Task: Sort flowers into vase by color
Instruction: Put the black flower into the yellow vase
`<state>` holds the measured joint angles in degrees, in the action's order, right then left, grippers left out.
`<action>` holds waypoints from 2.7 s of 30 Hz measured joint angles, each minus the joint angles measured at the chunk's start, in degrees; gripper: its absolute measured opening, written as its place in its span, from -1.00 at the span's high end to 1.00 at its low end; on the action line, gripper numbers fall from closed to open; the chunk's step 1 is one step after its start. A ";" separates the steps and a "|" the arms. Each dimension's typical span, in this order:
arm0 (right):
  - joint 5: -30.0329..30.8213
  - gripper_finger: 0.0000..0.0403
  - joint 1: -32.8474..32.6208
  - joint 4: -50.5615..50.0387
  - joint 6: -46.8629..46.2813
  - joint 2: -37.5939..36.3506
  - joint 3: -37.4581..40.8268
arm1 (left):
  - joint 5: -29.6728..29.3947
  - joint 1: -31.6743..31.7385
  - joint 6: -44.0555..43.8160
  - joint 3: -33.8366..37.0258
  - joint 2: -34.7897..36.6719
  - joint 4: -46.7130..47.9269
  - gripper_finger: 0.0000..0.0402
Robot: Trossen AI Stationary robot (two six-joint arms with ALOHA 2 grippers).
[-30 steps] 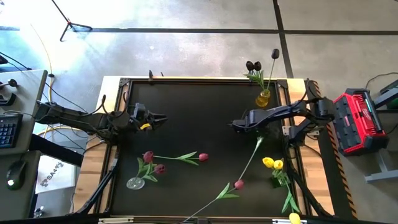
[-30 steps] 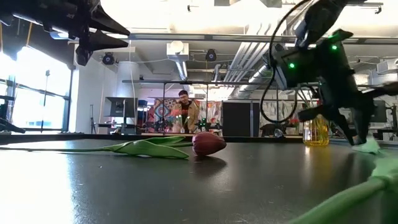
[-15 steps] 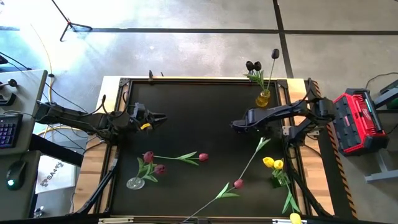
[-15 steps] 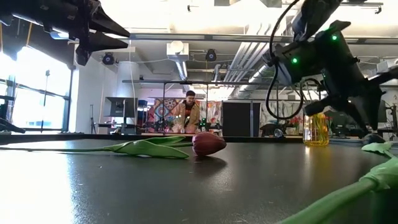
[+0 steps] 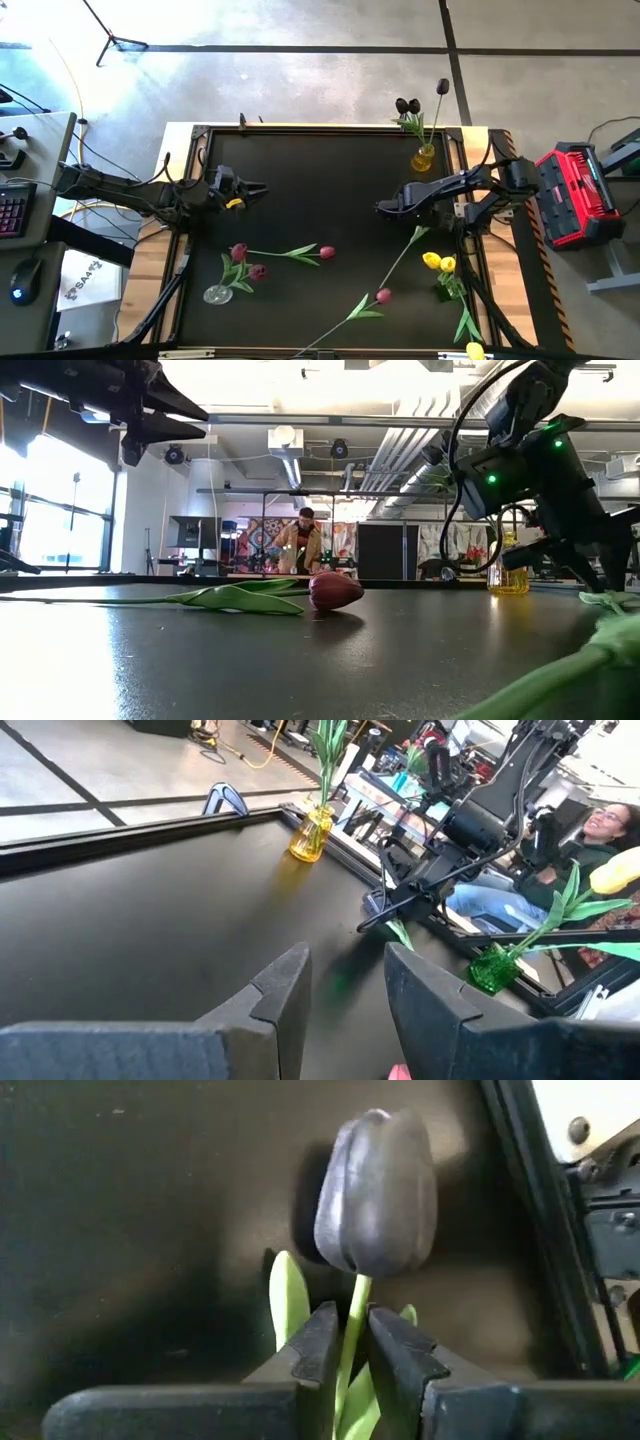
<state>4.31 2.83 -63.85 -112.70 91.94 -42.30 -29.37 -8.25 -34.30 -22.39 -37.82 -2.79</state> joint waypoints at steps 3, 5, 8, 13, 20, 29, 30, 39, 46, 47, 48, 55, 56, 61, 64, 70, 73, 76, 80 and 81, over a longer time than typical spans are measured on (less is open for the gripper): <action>0.73 0.76 0.00 0.28 -0.88 0.00 0.02 | -0.09 0.00 0.00 0.00 0.00 -0.02 0.42; 1.25 0.77 0.00 0.34 -0.88 0.00 0.02 | -0.11 0.00 0.00 0.00 0.00 -0.02 0.42; 1.51 0.81 0.00 0.46 -0.88 0.00 0.02 | -0.11 0.00 0.00 0.00 0.00 -0.01 0.42; 2.58 0.94 0.00 1.65 -0.87 0.00 0.02 | 0.02 0.00 0.00 0.00 0.00 0.00 0.42; 3.12 0.98 -0.07 2.99 -0.31 -0.11 -0.05 | 0.22 0.00 0.00 0.00 0.00 0.02 0.42; 12.53 1.00 -1.71 3.18 1.83 -0.15 -6.26 | -0.49 0.00 0.00 0.00 0.00 0.60 0.42; 13.57 1.00 -1.89 3.07 2.71 -0.15 -7.14 | -0.75 0.00 0.01 0.00 0.00 0.57 0.42; 27.09 1.00 -5.76 -0.66 13.48 -0.15 -19.13 | -3.04 0.00 0.00 0.00 0.00 0.45 0.42; 44.23 1.00 -8.14 -9.65 21.44 -1.87 -29.91 | -5.24 0.00 -2.17 0.00 -0.04 0.14 0.42; 46.61 1.00 -8.38 -11.54 21.64 -2.59 -31.19 | -5.43 0.00 -2.50 0.00 -0.07 0.03 0.42; 49.13 1.00 -8.59 -13.42 21.48 -3.28 -32.44 | -5.73 0.00 -2.55 0.00 -0.09 0.01 0.42; 66.87 1.00 -8.12 -25.13 18.39 -11.14 -36.22 | -6.63 0.00 2.31 0.00 -0.20 -0.07 0.42; 68.80 1.00 -7.59 -25.69 18.59 -12.46 -36.22 | -6.87 0.00 2.92 0.00 -0.20 -0.08 0.42; 79.28 1.00 -3.93 -26.16 24.15 -17.63 -36.22 | -7.51 0.00 3.43 0.00 -0.20 -0.11 0.42; 85.45 1.00 -1.50 -26.17 26.20 -20.30 -36.22 | -8.00 0.00 2.57 0.00 -0.21 -0.09 0.42; 85.71 1.00 7.81 -25.64 27.71 -23.97 -36.22 | -9.96 0.00 2.79 0.00 -0.20 -0.07 0.42; 85.71 1.00 12.96 -25.11 27.65 -24.35 -36.22 | -9.94 0.00 4.78 0.00 -0.20 -0.26 0.42; 85.69 1.00 18.71 -21.29 26.06 -24.13 -36.20 | -9.94 0.00 5.44 0.00 -0.20 -0.50 0.42; 85.73 1.00 24.69 -17.56 27.77 -22.71 -36.20 | -10.21 0.00 5.50 0.00 -0.20 -0.50 0.42; 85.65 1.00 26.17 -16.96 28.79 -22.18 -36.20 | -10.23 0.00 5.49 0.00 -0.20 -0.51 0.42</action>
<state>89.96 29.00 -80.81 -83.91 69.77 -78.50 -39.59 -8.25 -28.81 -22.39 -38.02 -3.30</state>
